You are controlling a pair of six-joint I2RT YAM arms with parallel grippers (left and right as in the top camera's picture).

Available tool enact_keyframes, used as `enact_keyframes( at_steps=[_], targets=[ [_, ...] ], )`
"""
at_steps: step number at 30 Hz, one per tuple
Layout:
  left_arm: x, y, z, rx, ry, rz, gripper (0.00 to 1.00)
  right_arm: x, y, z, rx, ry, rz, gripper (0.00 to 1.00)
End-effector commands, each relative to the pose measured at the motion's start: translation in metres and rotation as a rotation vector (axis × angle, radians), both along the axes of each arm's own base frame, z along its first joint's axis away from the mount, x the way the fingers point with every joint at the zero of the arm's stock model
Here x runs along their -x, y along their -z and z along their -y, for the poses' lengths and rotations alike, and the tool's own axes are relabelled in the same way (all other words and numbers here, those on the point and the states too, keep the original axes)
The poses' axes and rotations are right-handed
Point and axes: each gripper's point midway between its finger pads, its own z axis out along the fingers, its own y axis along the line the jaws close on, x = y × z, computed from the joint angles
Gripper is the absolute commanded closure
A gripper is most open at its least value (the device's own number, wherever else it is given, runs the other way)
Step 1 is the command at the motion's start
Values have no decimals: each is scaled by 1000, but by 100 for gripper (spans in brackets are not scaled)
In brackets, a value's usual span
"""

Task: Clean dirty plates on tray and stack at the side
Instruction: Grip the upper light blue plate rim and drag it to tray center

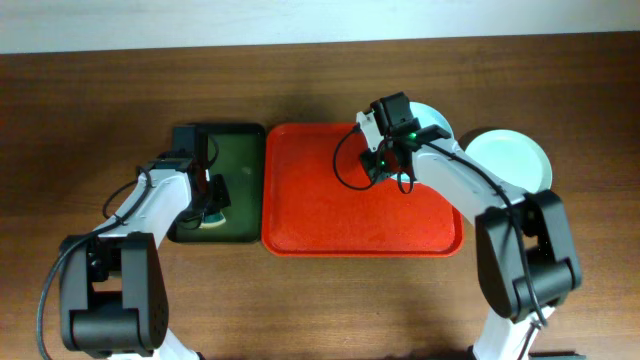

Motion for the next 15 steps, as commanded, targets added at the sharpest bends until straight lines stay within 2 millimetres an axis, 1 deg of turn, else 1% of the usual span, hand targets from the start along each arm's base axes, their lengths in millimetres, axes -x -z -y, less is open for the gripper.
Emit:
enact_keyframes(
  at_steps=[1,3,4,5,6,7,9,10,12,13,15],
  targets=[
    [1,4,5,14,16,-9,95,-3,16,10,60,30,-6,69],
    [1,4,5,14,16,-7,95,-2,20,10,62,31,-14,70],
    [1,4,5,14,16,-7,95,-1,22,10,63,34,-21,79],
    [1,4,5,14,16,-7,94,1,23,10,58,43,-34,82],
    [1,4,5,14,16,-7,95,5,25,10,47,69,-51,83],
    [1,4,5,14,16,-7,95,10,26,6,14,85,-83,83],
    [1,4,5,14,16,-7,94,26,25,-19,-132,59,-171,82],
    [1,4,5,14,16,-7,95,33,22,-34,-227,79,-221,82],
    [1,4,5,15,16,-7,94,46,19,-53,-317,128,-298,82],
    [1,4,5,15,16,-8,94,56,17,-67,-358,151,-346,81],
    [1,4,5,15,16,-8,95,66,16,-85,-383,159,-383,76]
  ],
)
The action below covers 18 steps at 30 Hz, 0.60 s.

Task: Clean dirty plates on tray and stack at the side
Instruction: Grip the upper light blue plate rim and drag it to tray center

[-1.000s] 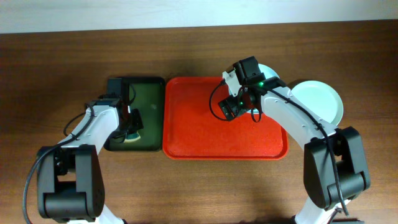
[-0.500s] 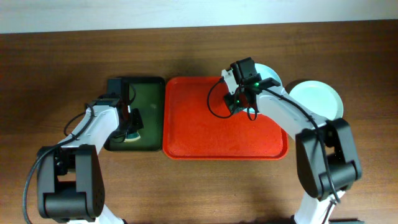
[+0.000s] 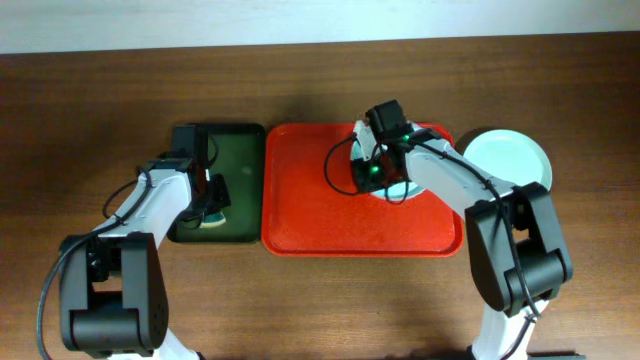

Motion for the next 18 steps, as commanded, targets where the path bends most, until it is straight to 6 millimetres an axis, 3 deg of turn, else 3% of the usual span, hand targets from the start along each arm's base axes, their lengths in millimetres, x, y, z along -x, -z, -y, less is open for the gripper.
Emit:
enact_keyframes(
  at_steps=[1,3,5,8,10,11,14,16,18],
  targets=[
    [2,5,4,13,16,-11,95,32,1,-49,-122,36,-142,74],
    [2,5,4,13,16,-11,95,46,-6,-75,-163,-2,-164,72],
    [2,5,4,13,16,-13,95,45,-31,-90,-212,-37,-147,66],
    [2,5,4,13,16,-13,96,18,-89,-74,-226,18,-70,64],
    [2,5,4,13,16,-13,98,2,-111,-49,-213,67,-37,62],
    [2,5,4,13,17,-12,100,-4,-114,-23,-193,93,-43,62],
    [-1,3,27,120,147,3,100,-2,-93,39,-69,196,-112,61],
    [0,3,31,142,153,0,100,3,-75,82,50,284,-150,61],
    [1,3,31,142,153,-3,100,12,-62,95,68,312,-189,61]
  ],
)
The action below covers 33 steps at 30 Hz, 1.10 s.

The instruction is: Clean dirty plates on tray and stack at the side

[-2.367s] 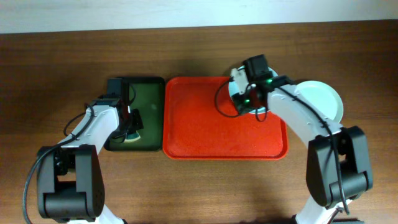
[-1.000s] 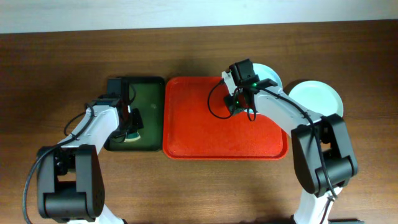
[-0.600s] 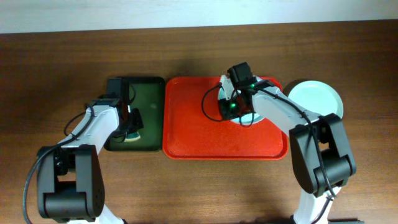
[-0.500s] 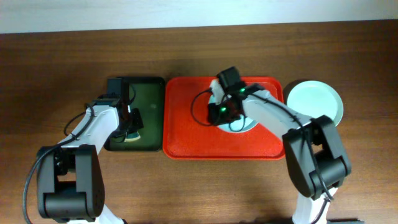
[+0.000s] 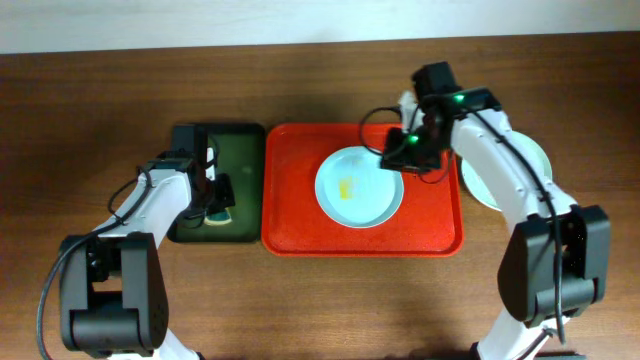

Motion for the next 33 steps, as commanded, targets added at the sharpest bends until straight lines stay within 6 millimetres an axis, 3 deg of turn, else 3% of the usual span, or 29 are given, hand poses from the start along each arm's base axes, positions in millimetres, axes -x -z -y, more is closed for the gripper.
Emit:
enact_keyframes(
  at_steps=[1,3,6,11,14,18,21,28,31,33],
  targets=[
    [4,4,12,53,52,-15,100,13,25,26,95,19,-46,61],
    [4,4,12,53,52,-14,100,18,47,36,147,27,-44,61],
    [3,4,12,53,52,-11,100,6,70,34,131,33,43,61],
    [3,4,12,53,52,-11,100,-17,81,33,127,45,172,62],
    [3,4,12,53,52,-11,100,-12,89,35,137,44,140,96],
    [3,4,12,53,52,-10,100,6,93,32,120,32,61,96],
    [2,4,12,53,51,-10,100,28,91,16,18,8,-32,96],
    [2,3,12,53,52,-7,100,20,72,15,29,-34,-24,94],
    [2,3,12,53,51,-7,100,25,72,16,31,-34,-42,81],
    [2,3,12,53,52,-7,100,24,72,16,31,-34,-39,78]
  ],
)
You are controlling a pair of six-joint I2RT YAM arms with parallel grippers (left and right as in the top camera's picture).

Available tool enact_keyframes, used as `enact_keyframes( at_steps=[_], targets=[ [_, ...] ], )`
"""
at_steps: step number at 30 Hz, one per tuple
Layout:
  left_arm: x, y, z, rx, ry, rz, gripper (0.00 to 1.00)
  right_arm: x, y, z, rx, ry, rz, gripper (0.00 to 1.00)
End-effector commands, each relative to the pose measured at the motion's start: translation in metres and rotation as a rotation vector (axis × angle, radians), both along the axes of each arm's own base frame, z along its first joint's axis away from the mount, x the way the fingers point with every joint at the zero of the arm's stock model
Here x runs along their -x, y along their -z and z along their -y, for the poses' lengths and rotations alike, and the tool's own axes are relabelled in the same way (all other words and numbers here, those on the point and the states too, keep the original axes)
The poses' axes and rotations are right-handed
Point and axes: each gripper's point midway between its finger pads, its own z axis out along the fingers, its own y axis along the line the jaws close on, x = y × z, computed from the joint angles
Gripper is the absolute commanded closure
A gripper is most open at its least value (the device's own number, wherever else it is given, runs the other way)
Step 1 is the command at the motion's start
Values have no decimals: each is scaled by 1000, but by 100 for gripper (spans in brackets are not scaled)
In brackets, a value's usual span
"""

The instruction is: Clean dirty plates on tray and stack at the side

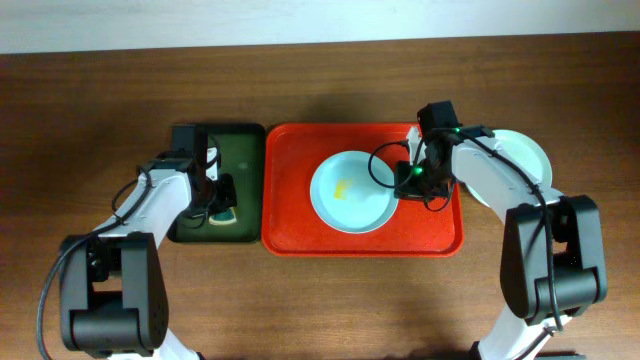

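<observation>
A pale plate (352,192) with a yellow smear (343,188) lies on the red tray (300,215). My right gripper (405,180) is at the plate's right rim, and the overhead view does not show whether its fingers are closed on the rim. A clean white plate (525,155) sits on the table to the right of the tray, partly behind the right arm. My left gripper (222,203) is over the dark green tray (240,150), shut on a green and white sponge (224,214).
The dark green tray touches the red tray's left side. Bare wooden table (100,100) lies all round both trays. The right arm (490,175) crosses the red tray's right edge.
My right gripper has moved from the plate's upper right rim down to its right rim. The plate has shifted slightly left and toward the front. The left gripper and sponge are unchanged.
My right gripper was at the red tray's far right corner with a plate behind it and the tray bare. Then the plate was under the gripper over the tray. Then it lay flat mid-tray, smear showing. The left gripper stayed on the sponge and shifted it slightly.
</observation>
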Motion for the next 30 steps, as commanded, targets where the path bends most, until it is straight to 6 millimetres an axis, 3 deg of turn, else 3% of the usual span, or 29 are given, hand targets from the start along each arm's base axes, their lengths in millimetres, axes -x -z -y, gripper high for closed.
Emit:
enact_keyframes(
  at_steps=[1,9,11,14,20,26,30],
  targets=[
    [2,4,5,13,24,-8,100,-6,1,-2,-8,-10,13,78],
    [2,4,5,13,24,-8,100,-7,22,-3,50,-30,70,78],
    [2,4,5,13,24,-8,100,-8,24,0,84,-30,82,90],
    [2,4,5,13,24,-8,100,-9,23,-1,75,-27,81,96],
    [5,2,4,12,25,-22,100,11,18,-35,-65,-83,15,96],
    [-21,-59,-9,-70,32,110,100,35,20,-54,-37,-154,-40,96],
    [-46,-130,-10,-90,56,313,100,34,25,-46,45,-84,-51,96]
  ],
)
